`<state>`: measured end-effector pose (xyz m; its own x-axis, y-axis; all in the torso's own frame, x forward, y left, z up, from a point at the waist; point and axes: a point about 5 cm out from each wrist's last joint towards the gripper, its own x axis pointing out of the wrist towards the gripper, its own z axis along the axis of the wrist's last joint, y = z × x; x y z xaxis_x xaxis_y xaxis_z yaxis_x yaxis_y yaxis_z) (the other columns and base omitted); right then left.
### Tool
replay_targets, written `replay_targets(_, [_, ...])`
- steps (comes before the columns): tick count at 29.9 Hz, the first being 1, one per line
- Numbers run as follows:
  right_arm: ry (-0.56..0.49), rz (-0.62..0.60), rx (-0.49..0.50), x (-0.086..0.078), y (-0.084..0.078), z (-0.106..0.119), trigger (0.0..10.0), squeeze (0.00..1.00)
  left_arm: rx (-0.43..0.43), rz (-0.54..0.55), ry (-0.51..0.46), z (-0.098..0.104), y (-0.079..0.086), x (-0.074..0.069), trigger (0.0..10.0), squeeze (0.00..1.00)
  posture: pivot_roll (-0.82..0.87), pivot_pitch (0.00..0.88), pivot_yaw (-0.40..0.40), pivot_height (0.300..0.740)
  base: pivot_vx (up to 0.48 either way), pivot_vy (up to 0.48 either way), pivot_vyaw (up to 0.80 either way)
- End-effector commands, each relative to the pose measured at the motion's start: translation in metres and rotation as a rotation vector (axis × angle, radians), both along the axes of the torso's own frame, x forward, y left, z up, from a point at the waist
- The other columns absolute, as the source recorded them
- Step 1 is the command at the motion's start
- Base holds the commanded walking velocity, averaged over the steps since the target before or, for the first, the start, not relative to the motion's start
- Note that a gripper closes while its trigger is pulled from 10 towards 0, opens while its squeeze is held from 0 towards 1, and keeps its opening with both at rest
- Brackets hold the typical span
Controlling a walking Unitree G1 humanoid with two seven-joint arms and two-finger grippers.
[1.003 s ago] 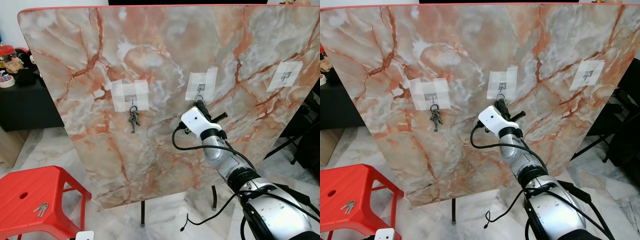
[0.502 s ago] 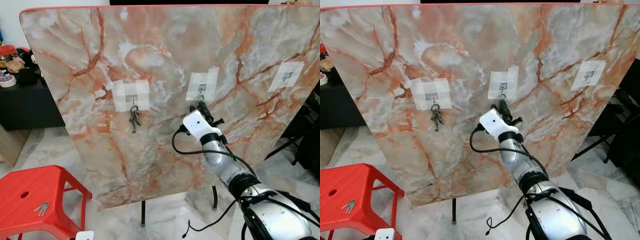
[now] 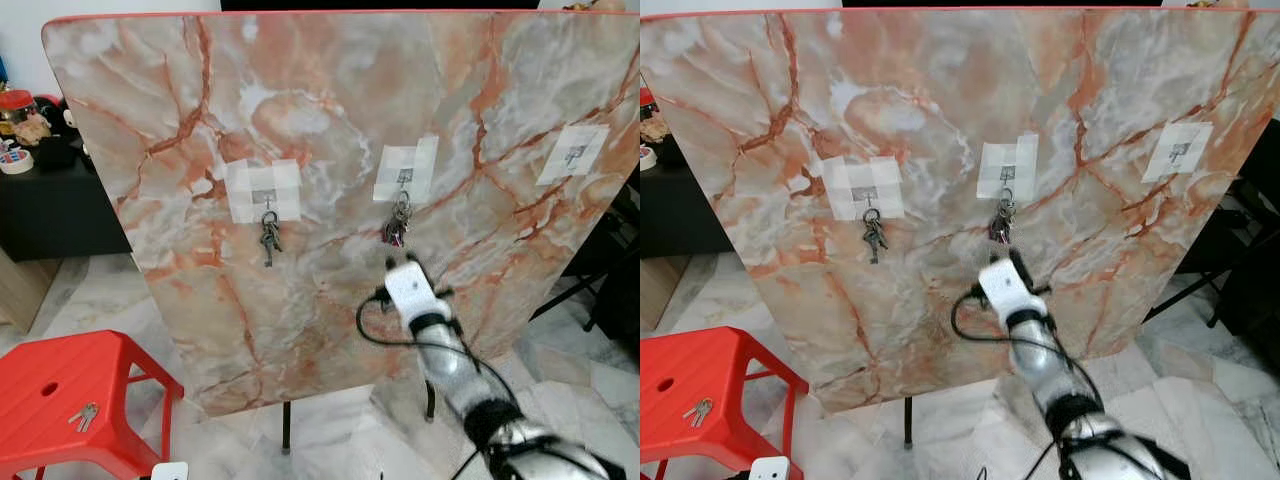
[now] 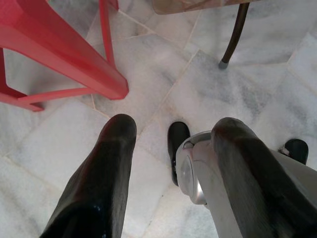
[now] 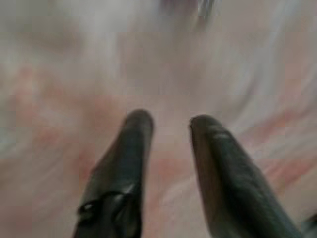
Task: Hang keys on a hook
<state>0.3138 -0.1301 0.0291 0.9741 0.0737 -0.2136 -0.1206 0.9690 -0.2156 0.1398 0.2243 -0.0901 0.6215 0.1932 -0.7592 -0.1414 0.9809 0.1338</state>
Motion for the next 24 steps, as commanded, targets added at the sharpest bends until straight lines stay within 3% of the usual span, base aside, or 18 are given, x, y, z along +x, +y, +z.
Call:
replay_targets(1, [0.186, -0.119, 0.199, -0.018, -0.014, -0.027, 10.0, 0.0, -0.004, 0.002, 0.023, -0.002, -0.001, -0.005, 10.0, 0.0, 0.07, 0.0, -0.069, 0.74, 0.0, 0.0, 0.0])
replay_targets(4, [0.342, -0.198, 0.24, -0.043, -0.025, -0.055, 10.0, 0.0, -0.004, 0.002, 0.023, -0.002, -0.001, -0.005, 10.0, 0.0, 0.07, 0.0, -0.068, 0.74, 0.0, 0.0, 0.0])
replay_targets(6, [0.469, -0.25, 0.243, -0.066, -0.034, -0.075, 10.0, 0.0, -0.003, 0.003, 0.023, -0.002, 0.0, -0.004, 10.0, 0.0, 0.07, 0.0, -0.065, 0.74, 0.0, 0.0, 0.0])
replay_targets(7, [0.566, -0.277, 0.24, -0.086, -0.038, -0.089, 10.0, 0.0, -0.001, 0.003, 0.023, -0.002, 0.001, -0.004, 10.0, 0.0, 0.06, 0.0, -0.062, 0.74, 0.0, 0.0, 0.0])
replay_targets(9, [0.637, -0.293, 0.24, -0.102, -0.042, -0.1, 10.0, 0.0, 0.0, 0.002, 0.023, -0.002, 0.002, -0.003, 10.0, 0.0, 0.07, 0.0, -0.06, 0.74, 0.0, 0.0, 0.0])
replay_targets(10, [0.703, -0.331, 0.221, -0.119, -0.047, -0.109, 10.0, 0.0, 0.001, 0.001, 0.023, -0.001, 0.002, -0.003, 10.0, 0.0, 0.07, 0.0, -0.06, 0.74, 0.0, 0.0, 0.0])
replay_targets(11, [0.703, -0.331, 0.221, -0.119, -0.047, -0.109, 10.0, 0.0, 0.001, 0.001, 0.023, -0.001, 0.002, -0.003, 10.0, 0.0, 0.07, 0.0, -0.06, 0.74, 0.0, 0.0, 0.0])
replay_targets(12, [0.786, -0.416, 0.224, -0.141, -0.057, -0.119, 10.0, 0.0, 0.002, -0.001, 0.023, -0.001, 0.003, -0.002, 10.0, 0.0, 0.08, 0.0, -0.06, 0.74, 0.0, 0.0, 0.0])
replay_targets(13, [0.804, -0.478, 0.252, -0.148, -0.061, -0.122, 10.0, 0.0, 0.002, -0.001, 0.022, -0.001, 0.003, -0.002, 10.0, 0.0, 0.08, 0.0, -0.059, 0.74, 0.0, 0.0, 0.0])
replay_targets(16, [0.806, -0.536, 0.323, -0.151, -0.063, -0.123, 10.0, 0.0, 0.004, -0.002, 0.021, 0.0, 0.005, -0.002, 10.0, 0.0, 0.07, 0.0, -0.053, 0.74, 0.0, 0.0, 0.0])
replay_targets(20, [0.791, -0.448, 0.296, -0.144, -0.056, -0.12, 10.0, 0.0, 0.007, -0.011, 0.024, 0.0, 0.005, -0.001, 10.0, 0.0, 0.07, 0.0, -0.048, 0.74, 0.0, 0.0, 0.0])
replay_targets(24, [0.778, -0.392, 0.247, -0.134, -0.053, -0.116, 10.0, 0.0, 0.005, -0.014, 0.018, 0.0, 0.004, 0.0, 10.0, 0.0, 0.08, 0.0, -0.05, 0.74, 0.0, 0.0, 0.8])
